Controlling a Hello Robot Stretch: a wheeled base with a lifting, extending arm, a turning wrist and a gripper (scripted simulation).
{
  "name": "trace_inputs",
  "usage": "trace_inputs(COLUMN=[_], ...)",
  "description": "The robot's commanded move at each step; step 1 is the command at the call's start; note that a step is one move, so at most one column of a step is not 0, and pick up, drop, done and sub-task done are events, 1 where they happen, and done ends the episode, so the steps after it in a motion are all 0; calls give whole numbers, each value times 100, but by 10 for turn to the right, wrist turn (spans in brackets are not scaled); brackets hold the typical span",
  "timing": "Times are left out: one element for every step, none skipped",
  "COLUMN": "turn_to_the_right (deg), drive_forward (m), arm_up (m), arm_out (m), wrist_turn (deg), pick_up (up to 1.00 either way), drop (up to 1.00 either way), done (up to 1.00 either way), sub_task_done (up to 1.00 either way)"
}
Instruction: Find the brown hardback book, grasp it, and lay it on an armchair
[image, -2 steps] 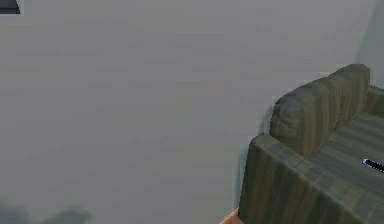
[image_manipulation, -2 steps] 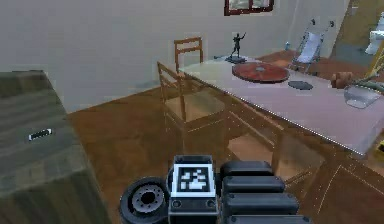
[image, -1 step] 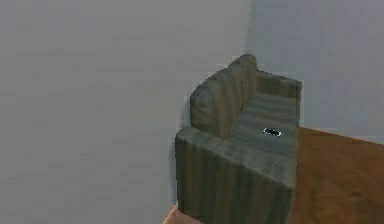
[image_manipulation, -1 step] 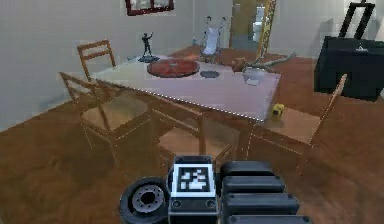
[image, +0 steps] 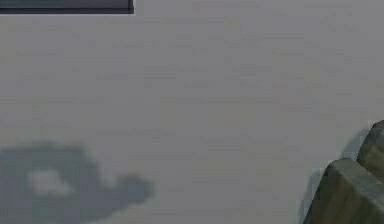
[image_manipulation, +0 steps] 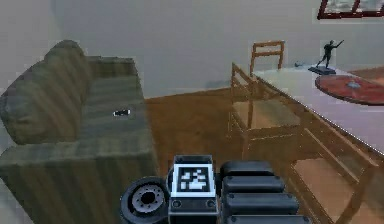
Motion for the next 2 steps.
trace_inputs(turn_to_the_right=[-450, -360], drive_forward=[0, 0], arm_up=[0, 0], arm_out=[0, 0], wrist_turn=[0, 0], pick_up=[0, 0], drop=[0, 0], done=[0, 0], sub_task_done=[0, 0])
